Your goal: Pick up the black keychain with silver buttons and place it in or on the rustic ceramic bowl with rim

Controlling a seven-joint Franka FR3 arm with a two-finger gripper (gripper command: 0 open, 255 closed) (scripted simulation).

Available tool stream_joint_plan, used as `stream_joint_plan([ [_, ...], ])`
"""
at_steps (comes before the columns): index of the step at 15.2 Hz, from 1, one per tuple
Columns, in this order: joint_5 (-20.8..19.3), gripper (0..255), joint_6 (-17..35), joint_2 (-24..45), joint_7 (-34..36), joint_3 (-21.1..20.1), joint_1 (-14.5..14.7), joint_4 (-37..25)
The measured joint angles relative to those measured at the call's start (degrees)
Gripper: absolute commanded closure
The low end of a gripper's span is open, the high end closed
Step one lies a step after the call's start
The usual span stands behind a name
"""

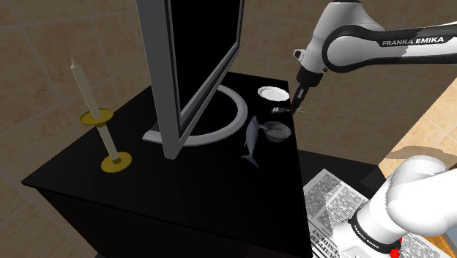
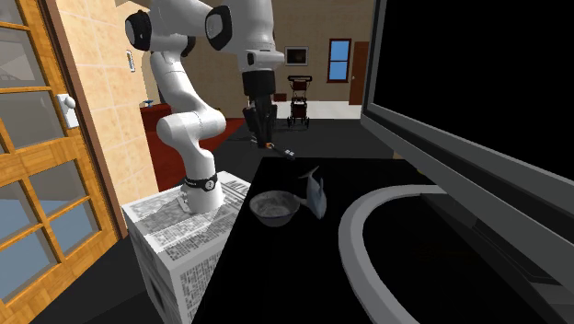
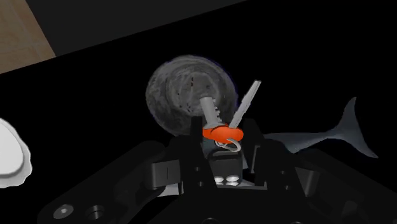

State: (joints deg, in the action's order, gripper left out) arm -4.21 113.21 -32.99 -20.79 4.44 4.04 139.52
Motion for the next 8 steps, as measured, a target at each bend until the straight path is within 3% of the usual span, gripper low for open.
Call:
stream_joint_plan([
  [8, -0.49, 255, 5.42, 3.46, -1.21, 1.31, -0.44, 1.88],
])
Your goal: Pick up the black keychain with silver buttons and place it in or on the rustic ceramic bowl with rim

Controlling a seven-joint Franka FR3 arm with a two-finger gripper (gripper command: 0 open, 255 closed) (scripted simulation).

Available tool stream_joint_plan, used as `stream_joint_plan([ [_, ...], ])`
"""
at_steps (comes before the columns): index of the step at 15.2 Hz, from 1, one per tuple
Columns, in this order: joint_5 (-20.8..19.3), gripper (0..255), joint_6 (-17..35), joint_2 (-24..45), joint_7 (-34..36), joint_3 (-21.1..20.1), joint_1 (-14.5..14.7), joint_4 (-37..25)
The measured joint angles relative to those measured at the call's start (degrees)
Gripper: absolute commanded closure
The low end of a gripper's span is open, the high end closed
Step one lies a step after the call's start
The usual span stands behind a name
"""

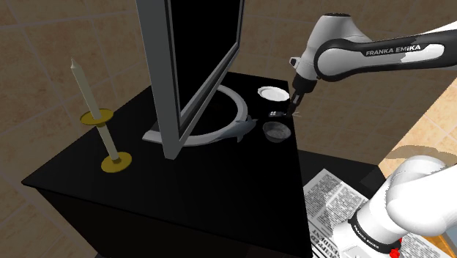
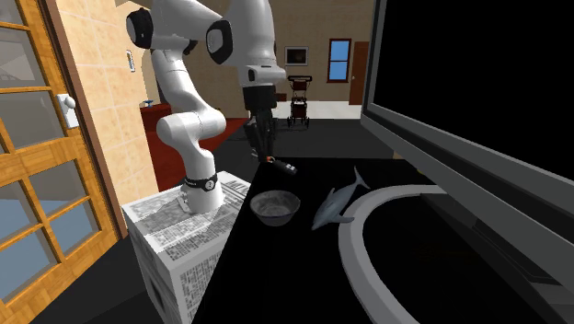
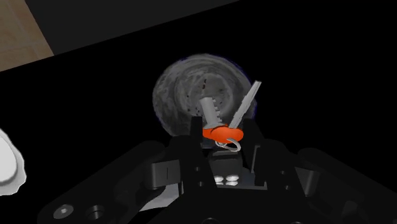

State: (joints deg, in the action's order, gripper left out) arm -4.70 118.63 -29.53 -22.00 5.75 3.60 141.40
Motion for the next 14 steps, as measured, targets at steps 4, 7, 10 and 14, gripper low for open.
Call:
stream_joint_plan([
  [4, -0.21, 255, 3.23, 0.57, -0.12, 0.30, -0.15, 2.65],
  [7, -0.24, 255, 5.74, 1.71, 0.04, 0.34, -0.11, 4.03],
  [10, -0.30, 255, 7.39, 2.06, 0.18, 0.34, -0.11, 5.33],
  [14, -0.32, 255, 7.67, 2.17, 0.15, 0.38, -0.12, 5.47],
])
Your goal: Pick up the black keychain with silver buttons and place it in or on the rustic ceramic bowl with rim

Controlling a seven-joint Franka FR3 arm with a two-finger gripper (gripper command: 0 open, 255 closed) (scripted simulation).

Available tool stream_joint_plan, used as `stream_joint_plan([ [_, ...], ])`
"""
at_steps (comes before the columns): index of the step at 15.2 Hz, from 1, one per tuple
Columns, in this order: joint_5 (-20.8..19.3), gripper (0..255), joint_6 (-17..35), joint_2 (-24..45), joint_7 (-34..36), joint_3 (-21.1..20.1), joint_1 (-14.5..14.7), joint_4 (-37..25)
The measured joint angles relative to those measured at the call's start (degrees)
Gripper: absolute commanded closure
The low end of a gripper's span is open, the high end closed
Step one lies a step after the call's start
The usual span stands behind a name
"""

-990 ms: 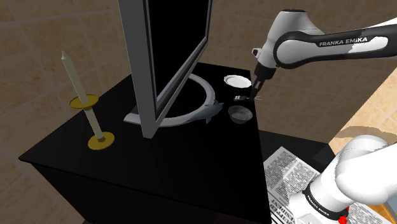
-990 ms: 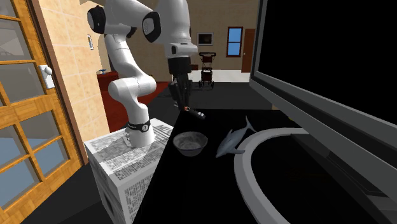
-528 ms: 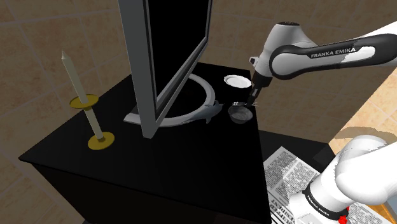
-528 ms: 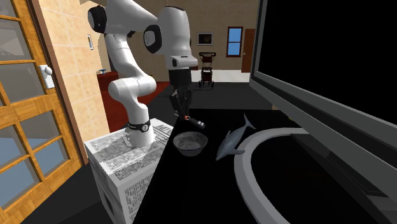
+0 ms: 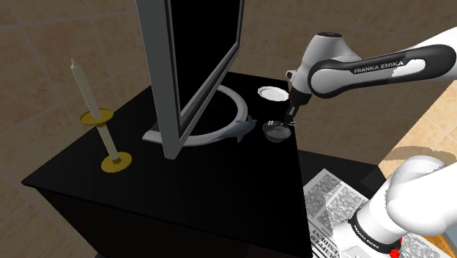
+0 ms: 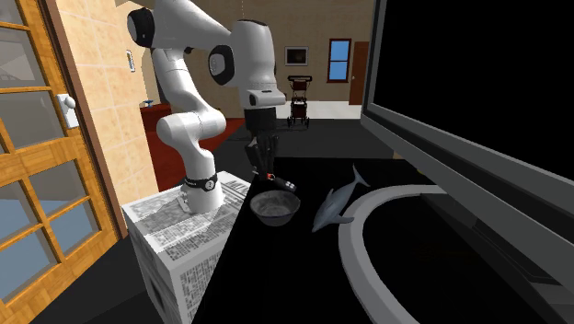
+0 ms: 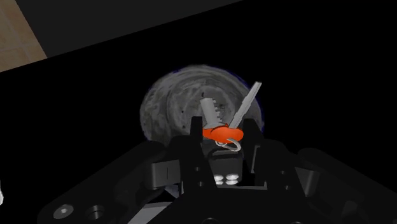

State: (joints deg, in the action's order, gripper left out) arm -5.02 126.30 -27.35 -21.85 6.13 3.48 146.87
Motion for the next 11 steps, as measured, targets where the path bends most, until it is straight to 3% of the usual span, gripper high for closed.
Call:
stream_joint_plan([
  [1, 0.00, 255, 0.01, 0.01, 0.00, 0.00, 0.00, 0.00],
  [2, 0.00, 0, 0.01, 0.01, 0.00, 0.00, 0.00, 0.00],
  [8, 0.00, 0, 0.01, 0.01, 0.00, 0.00, 0.00, 0.00],
  [11, 0.27, 0, -4.27, -1.79, 0.38, -0.58, 0.24, -2.56],
])
